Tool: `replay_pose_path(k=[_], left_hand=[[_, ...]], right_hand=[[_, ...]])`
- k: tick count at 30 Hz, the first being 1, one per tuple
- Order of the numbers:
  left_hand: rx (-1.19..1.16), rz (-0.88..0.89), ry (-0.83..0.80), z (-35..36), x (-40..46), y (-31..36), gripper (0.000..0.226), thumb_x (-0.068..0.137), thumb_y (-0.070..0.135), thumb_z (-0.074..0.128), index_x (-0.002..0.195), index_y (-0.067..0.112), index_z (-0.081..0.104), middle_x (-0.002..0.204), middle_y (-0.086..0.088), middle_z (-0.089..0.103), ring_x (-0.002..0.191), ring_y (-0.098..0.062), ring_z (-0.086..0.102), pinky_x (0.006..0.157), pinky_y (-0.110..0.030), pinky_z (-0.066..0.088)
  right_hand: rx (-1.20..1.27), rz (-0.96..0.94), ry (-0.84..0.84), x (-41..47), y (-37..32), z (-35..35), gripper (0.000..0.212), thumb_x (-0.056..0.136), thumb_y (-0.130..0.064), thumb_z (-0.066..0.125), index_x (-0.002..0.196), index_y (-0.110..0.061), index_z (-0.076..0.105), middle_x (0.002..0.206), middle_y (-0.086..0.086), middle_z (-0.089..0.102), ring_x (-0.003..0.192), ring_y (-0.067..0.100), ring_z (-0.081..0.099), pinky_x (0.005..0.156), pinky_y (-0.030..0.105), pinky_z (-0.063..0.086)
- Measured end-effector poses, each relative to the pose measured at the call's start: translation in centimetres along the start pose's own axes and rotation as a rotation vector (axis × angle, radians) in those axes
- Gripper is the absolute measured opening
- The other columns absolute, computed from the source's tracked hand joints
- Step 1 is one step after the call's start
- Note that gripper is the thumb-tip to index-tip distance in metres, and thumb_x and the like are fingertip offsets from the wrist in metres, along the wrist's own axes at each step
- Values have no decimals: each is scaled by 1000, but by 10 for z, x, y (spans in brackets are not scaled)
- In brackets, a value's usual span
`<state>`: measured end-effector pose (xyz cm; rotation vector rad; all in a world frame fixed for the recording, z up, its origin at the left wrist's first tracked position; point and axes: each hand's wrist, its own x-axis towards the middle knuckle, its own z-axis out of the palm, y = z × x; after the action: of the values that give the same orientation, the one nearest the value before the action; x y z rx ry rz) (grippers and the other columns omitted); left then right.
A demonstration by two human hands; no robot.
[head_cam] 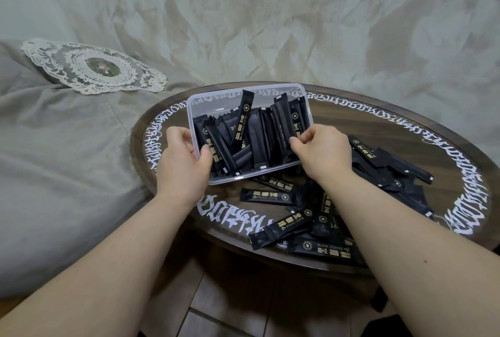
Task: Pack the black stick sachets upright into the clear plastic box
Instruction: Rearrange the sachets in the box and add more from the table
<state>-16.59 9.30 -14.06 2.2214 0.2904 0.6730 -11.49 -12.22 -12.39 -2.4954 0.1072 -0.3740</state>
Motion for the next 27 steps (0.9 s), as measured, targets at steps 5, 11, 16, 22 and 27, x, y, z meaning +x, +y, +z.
replay_pose_path(k=[5, 11, 16, 22, 27], left_hand=[[1, -6, 7, 0, 1, -1, 23, 90, 20, 59, 102, 17, 40, 67, 9, 51, 62, -4, 49, 55, -27, 29], [-10, -10, 14, 1, 1, -1, 24, 89, 22, 60, 102, 17, 40, 69, 10, 52, 64, -3, 50, 59, -29, 29], [-13, 0, 18, 0, 0, 1, 26, 89, 25, 62, 101, 17, 41, 70, 10, 53, 65, -5, 52, 59, -28, 30], [-18, 15, 14, -1, -1, 0, 26, 87, 24, 65, 97, 15, 43, 66, 10, 53, 64, -6, 53, 62, -30, 34], [-30, 4, 15, -1, -1, 1, 26, 87, 24, 65, 97, 14, 44, 65, 10, 53, 63, -6, 53, 62, -30, 36]], right_hand=[[-17, -57, -101, -3, 4, 0, 18, 82, -40, 64, 74, -25, 59, 79, -5, 65, 85, 21, 61, 75, 33, 51], [31, -252, -51, -11, -10, 1, 10, 85, -34, 64, 88, -25, 61, 81, -9, 57, 82, 16, 56, 76, 32, 48], [-66, -626, -230, -24, -36, 21, 30, 92, -20, 56, 120, -28, 62, 105, -2, 52, 102, 20, 51, 83, 33, 47], [-187, -608, -288, -23, -41, 35, 38, 93, -21, 54, 129, -32, 55, 112, 0, 48, 109, 22, 42, 87, 36, 44], [-202, -567, -254, -23, -47, 37, 28, 93, -25, 56, 121, -27, 59, 113, 2, 50, 111, 24, 42, 88, 36, 43]])
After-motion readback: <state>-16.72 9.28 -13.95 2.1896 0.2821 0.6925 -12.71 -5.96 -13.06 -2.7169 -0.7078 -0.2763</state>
